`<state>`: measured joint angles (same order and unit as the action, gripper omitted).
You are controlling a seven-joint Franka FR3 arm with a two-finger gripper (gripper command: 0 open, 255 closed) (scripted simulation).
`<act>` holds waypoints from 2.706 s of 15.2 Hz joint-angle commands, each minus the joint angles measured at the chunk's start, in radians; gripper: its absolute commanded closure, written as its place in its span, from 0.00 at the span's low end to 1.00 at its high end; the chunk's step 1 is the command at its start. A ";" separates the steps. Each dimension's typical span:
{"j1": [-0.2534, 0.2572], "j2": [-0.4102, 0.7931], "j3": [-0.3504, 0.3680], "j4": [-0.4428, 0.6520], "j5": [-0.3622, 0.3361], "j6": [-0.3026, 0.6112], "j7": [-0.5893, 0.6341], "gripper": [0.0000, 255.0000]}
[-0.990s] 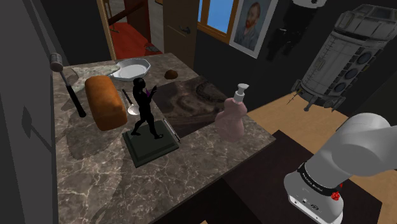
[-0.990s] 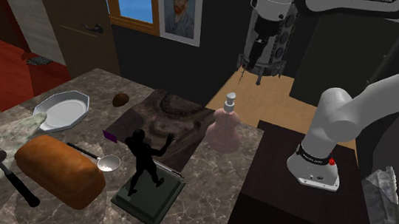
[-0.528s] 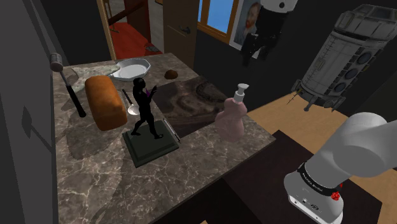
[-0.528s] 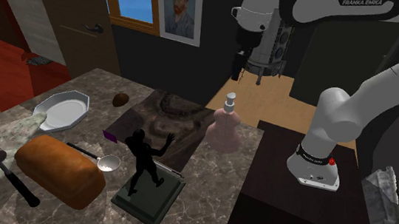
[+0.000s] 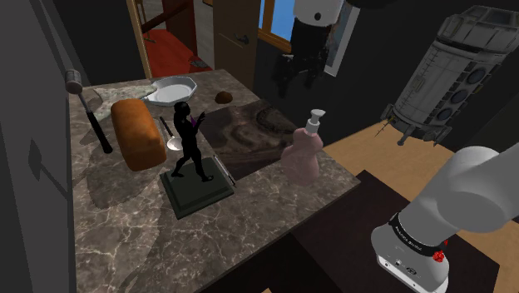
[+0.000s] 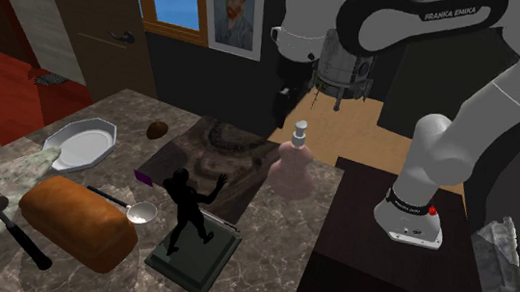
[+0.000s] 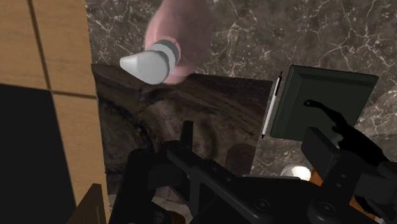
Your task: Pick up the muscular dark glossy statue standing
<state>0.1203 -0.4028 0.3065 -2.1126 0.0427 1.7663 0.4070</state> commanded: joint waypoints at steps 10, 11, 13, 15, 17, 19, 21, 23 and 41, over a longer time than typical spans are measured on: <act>0.055 0.371 0.171 0.305 -0.086 0.028 0.235 0.00; 0.064 0.410 0.183 0.341 -0.102 0.025 0.257 0.00; 0.088 0.489 0.203 0.417 -0.138 0.016 0.301 0.00; 0.119 0.572 0.218 0.500 -0.176 0.001 0.343 0.00; 0.156 0.658 0.228 0.593 -0.216 -0.021 0.381 0.00; 0.201 0.747 0.232 0.696 -0.256 -0.049 0.414 0.00; 0.211 0.764 0.229 0.703 -0.263 -0.041 0.420 0.00; 0.207 0.763 0.228 0.674 -0.263 -0.014 0.422 0.00; 0.204 0.763 0.227 0.639 -0.264 0.021 0.425 1.00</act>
<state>0.3234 0.3606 0.5325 -1.4833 -0.2225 1.7975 0.8336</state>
